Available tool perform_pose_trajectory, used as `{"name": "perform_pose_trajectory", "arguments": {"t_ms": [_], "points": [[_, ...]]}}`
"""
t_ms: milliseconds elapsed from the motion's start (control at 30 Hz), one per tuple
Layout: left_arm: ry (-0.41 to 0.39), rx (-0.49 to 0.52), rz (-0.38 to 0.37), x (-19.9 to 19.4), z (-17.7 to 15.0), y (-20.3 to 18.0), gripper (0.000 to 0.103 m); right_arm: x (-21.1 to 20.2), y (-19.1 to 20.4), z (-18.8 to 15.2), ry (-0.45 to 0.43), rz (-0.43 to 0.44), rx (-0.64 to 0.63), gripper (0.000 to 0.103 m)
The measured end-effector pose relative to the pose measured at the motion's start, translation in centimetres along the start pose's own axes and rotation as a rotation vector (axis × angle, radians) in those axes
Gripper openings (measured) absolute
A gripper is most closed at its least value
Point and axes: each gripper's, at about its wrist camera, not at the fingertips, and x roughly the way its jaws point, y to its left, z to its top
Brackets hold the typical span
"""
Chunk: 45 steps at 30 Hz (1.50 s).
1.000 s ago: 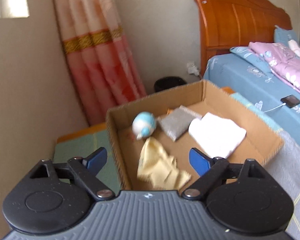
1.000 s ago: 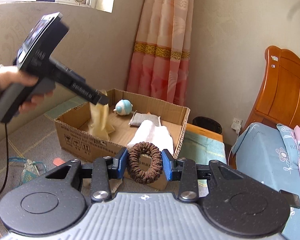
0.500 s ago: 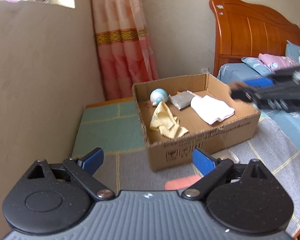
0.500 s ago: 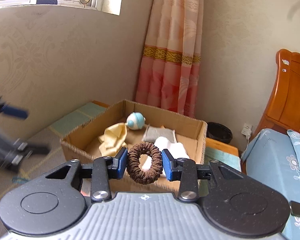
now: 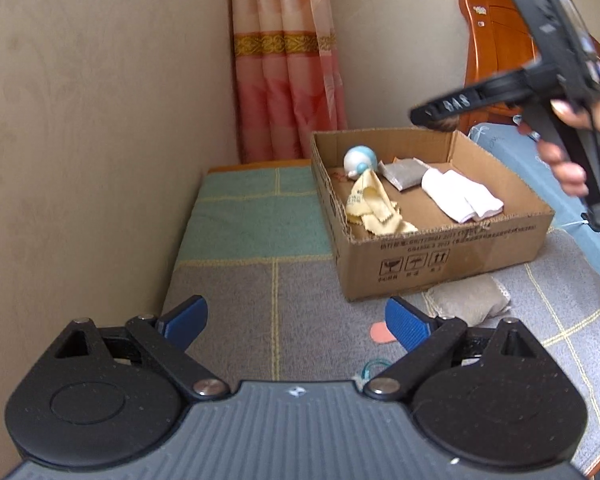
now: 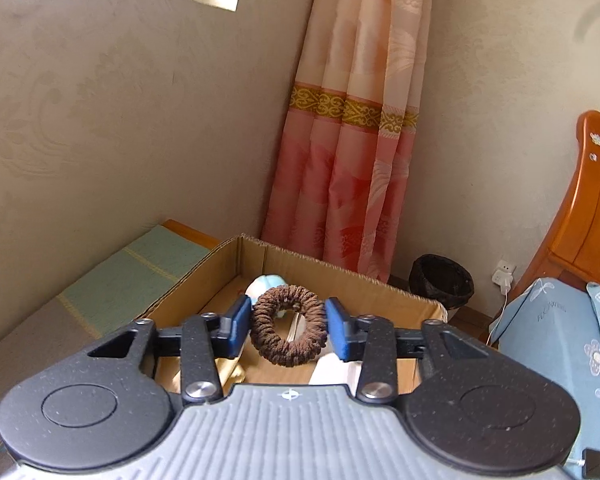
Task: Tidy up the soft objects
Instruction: 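Carry both items over the box and open both tools to drop them, then move both tools back toward the blue-tasseled pouch and cream hair tie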
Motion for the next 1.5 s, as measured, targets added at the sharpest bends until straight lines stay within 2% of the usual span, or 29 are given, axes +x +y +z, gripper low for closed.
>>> {"name": "perform_pose_trajectory", "arguments": {"t_ms": [33, 100, 233, 300, 567, 767, 1000, 1133, 1367, 1500], "points": [[0.002, 0.002, -0.003, 0.0, -0.1, 0.0, 0.096, 0.4, 0.0, 0.1, -0.002, -0.004, 0.009, 0.07], [0.005, 0.006, -0.007, -0.1, -0.3, -0.1, 0.096, 0.6, -0.1, 0.1, 0.0, -0.002, 0.035, 0.089], [0.008, 0.014, -0.004, -0.3, -0.7, -0.1, 0.096, -0.1, -0.1, -0.5, 0.006, 0.023, 0.075, 0.096], [0.005, 0.017, -0.004, -0.6, -0.7, -0.3, 0.096, -0.6, 0.0, -1.0, 0.01, 0.008, 0.073, 0.098], [0.008, 0.027, -0.014, -1.4, -1.4, -0.8, 0.096, -4.1, -0.3, -3.2, 0.016, 0.013, 0.11, 0.103], [0.018, 0.042, -0.024, -1.8, -1.9, -1.5, 0.096, -7.0, 0.1, -6.7, 0.039, 0.053, 0.104, 0.103], [0.058, 0.06, -0.024, -1.7, -3.1, -2.1, 0.096, -9.2, 2.2, -12.5, 0.096, 0.106, 0.113, 0.103], [0.075, 0.064, -0.02, -1.8, -3.7, -2.3, 0.096, -10.2, 4.2, -15.5, 0.132, 0.126, 0.075, 0.103], [0.087, 0.064, -0.029, -1.7, -4.2, -2.6, 0.096, -11.9, 7.1, -18.7, 0.176, 0.171, -0.036, 0.103], [0.099, 0.067, -0.037, -1.3, -4.4, -2.8, 0.096, -11.6, 7.5, -19.5, 0.21, 0.188, -0.007, 0.103]]}}
